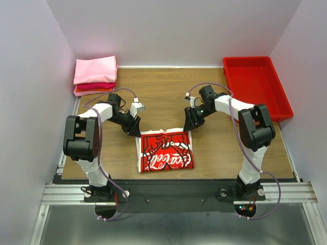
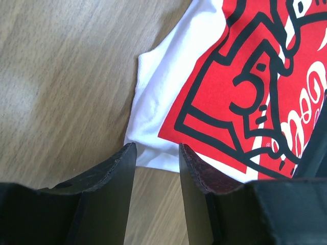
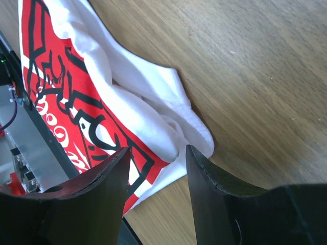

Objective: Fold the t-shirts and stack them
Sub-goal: Fold the tshirt

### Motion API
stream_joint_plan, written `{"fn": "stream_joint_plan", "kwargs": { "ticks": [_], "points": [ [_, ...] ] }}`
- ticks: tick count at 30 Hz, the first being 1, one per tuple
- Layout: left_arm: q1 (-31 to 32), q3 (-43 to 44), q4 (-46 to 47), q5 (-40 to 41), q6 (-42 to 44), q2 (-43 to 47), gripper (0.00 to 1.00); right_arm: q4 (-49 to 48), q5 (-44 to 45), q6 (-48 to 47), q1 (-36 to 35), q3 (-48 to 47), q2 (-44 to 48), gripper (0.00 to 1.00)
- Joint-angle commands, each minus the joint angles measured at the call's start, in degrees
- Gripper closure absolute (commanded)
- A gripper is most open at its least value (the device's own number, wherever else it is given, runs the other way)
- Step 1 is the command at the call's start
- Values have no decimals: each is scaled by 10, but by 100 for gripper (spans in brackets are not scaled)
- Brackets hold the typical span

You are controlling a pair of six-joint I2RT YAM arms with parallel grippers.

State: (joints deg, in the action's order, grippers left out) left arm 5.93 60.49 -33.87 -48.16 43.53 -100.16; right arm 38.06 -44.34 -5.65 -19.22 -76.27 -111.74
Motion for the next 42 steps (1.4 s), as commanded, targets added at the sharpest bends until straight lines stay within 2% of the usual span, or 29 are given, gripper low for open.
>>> {"fn": "stream_joint_plan", "kwargs": {
  "ticks": [1,5,7,9,10,14,17,21,23,26,27,29,30,32,33,42],
  "points": [
    [-1,31,1,-28,-11,-6,50,-30,3,5,0,-5,-5,47],
    [-1,38,2,-40,-13,-16,51,-31,-8,6,-2,-12,-9,48],
    [-1,41,3,-42,-15,-18,58,-31,-14,8,-2,-13,-9,51],
    [-1,44,1,-45,-14,-21,62,-31,-19,8,-3,-13,-7,57],
    [-1,45,-2,-47,-13,-21,68,-30,-22,9,-3,-13,-6,59],
    [-1,50,-14,-60,-7,-21,75,-29,-29,9,-3,-9,6,71],
    [-1,49,-21,-63,-5,-21,74,-29,-29,9,-3,-8,10,76],
    [-1,50,-23,-66,-5,-31,68,-30,-27,8,-3,-8,7,80],
    [-1,52,-25,-65,-5,-36,61,-30,-26,8,-3,-9,4,80],
    [-1,53,-23,-64,-8,-44,60,-30,-27,8,-4,-12,0,85],
    [-1,53,-21,-63,-10,-45,61,-30,-27,8,-4,-12,0,85],
    [-1,53,-16,-60,-13,-44,72,-30,-28,8,-4,-12,-2,90],
    [-1,53,-11,-57,-16,-43,82,-30,-28,9,-4,-13,-3,93],
    [-1,53,-10,-49,-20,-39,91,-29,-28,9,-4,-13,-1,96],
    [-1,53,-13,-48,-20,-36,100,-28,-25,10,-3,-14,0,98],
    [-18,31,-24,-15,-17,43,100,-23,7,15,-3,-9,40,99]
  ]
}}
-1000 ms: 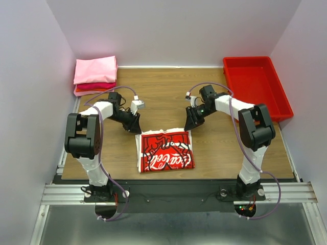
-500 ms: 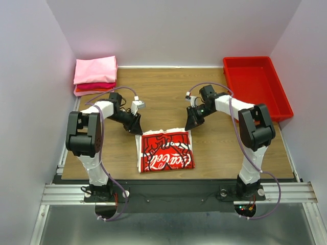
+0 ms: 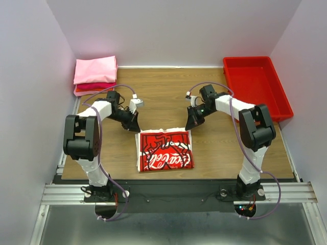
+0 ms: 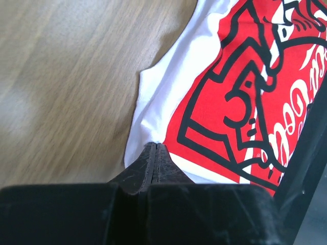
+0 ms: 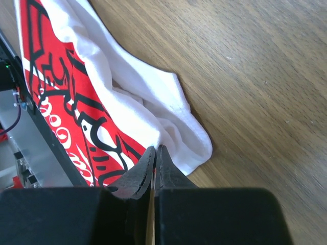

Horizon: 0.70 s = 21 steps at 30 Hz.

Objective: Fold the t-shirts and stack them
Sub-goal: Fold the tshirt

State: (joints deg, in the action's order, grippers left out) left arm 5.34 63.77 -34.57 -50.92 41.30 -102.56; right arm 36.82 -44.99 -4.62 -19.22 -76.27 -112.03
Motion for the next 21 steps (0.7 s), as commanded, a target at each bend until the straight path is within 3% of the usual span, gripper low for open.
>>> {"fn": "stream_joint_plan", "kwargs": {
  "ticks": [1,11,21],
  "points": [
    [-14,-5,-21,19,7,73,100,-10,17,4,-4,-9,51,99],
    [-32,-4,-2,50,4,76,100,12,82,-28,-4,-30,32,99],
    [-32,50,34,42,-7,-31,100,-13,155,-45,-3,-63,-35,99]
  ]
}}
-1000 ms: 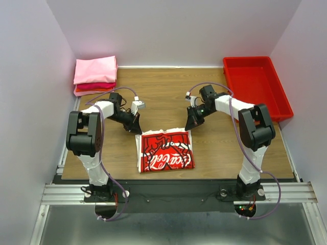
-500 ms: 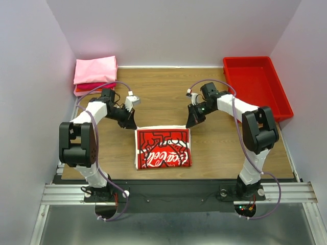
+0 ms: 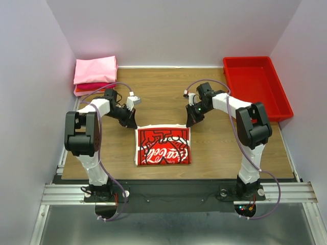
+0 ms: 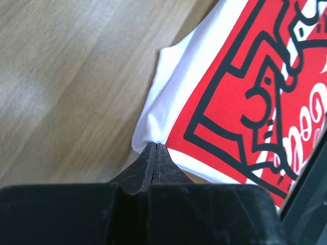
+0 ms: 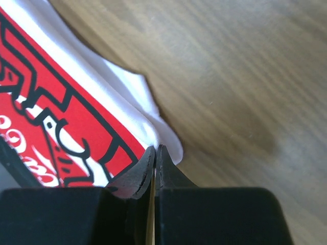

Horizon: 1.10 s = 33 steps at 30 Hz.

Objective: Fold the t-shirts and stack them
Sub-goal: Fold the tshirt

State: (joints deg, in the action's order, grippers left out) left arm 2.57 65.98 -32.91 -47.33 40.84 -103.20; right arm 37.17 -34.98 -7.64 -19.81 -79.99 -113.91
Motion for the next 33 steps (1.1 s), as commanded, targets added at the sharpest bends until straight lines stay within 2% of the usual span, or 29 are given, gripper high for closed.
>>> {"fn": "stream_joint_plan", "kwargs": {
  "ticks": [1,12,19,21,22,25,30,33],
  "points": [
    [-5,29,27,7,-4,-31,100,-25,67,-16,4,-29,-29,99],
    [-7,43,71,64,-23,-97,100,-73,134,-10,3,-42,-92,100],
    [-7,106,81,66,-49,-114,100,-89,188,0,3,-76,-114,99],
    [-10,125,66,62,-55,-109,96,-86,202,6,3,-103,-113,91],
    [-12,141,55,58,-55,-103,82,-85,207,8,5,-110,-97,74],
    [-21,161,38,37,-50,-59,68,-83,205,18,4,-124,-41,44],
    [-52,178,14,-38,-73,13,64,-83,186,22,5,-142,38,38],
    [-49,123,33,-96,-115,55,63,-83,116,44,6,-137,74,38]
  ]
}}
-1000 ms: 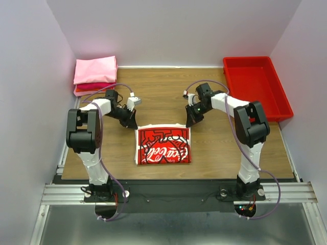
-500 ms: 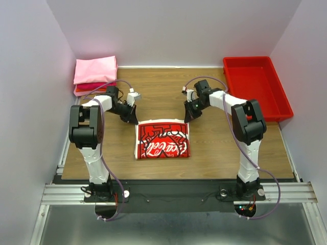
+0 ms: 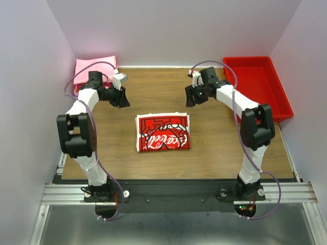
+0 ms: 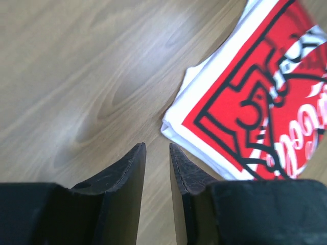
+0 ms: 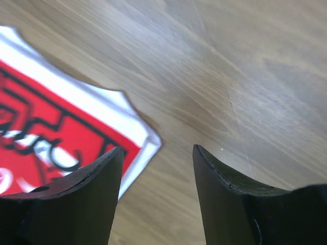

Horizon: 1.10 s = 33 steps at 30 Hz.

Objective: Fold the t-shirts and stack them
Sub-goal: Fold the tshirt

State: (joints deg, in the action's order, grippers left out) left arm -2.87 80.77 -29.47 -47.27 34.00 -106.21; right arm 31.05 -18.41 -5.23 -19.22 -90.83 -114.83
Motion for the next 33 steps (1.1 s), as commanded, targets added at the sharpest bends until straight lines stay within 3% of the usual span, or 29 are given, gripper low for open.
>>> {"fn": "stream_joint_plan", "kwargs": {
  "ticks": [1,5,9,14,21,24,28,33],
  "points": [
    [5,-44,15,-110,-65,96,63,-22,-76,29,0,-24,87,38],
    [27,-139,156,-169,-189,122,62,-46,-253,132,-10,30,85,45],
    [73,-203,283,-196,-300,90,62,-127,-318,193,-18,116,71,44],
    [90,-215,345,-195,-338,12,61,-136,-320,174,-17,122,-11,48],
    [59,-159,325,-149,-308,-109,63,-143,-269,141,10,101,-88,54],
    [50,-91,240,-125,-249,-126,64,-137,-236,117,29,64,-97,54],
    [49,-80,204,-148,-227,-54,64,-127,-296,125,44,54,-52,53],
    [67,-150,216,-194,-270,41,64,-134,-350,183,6,126,41,52]
  ]
}}
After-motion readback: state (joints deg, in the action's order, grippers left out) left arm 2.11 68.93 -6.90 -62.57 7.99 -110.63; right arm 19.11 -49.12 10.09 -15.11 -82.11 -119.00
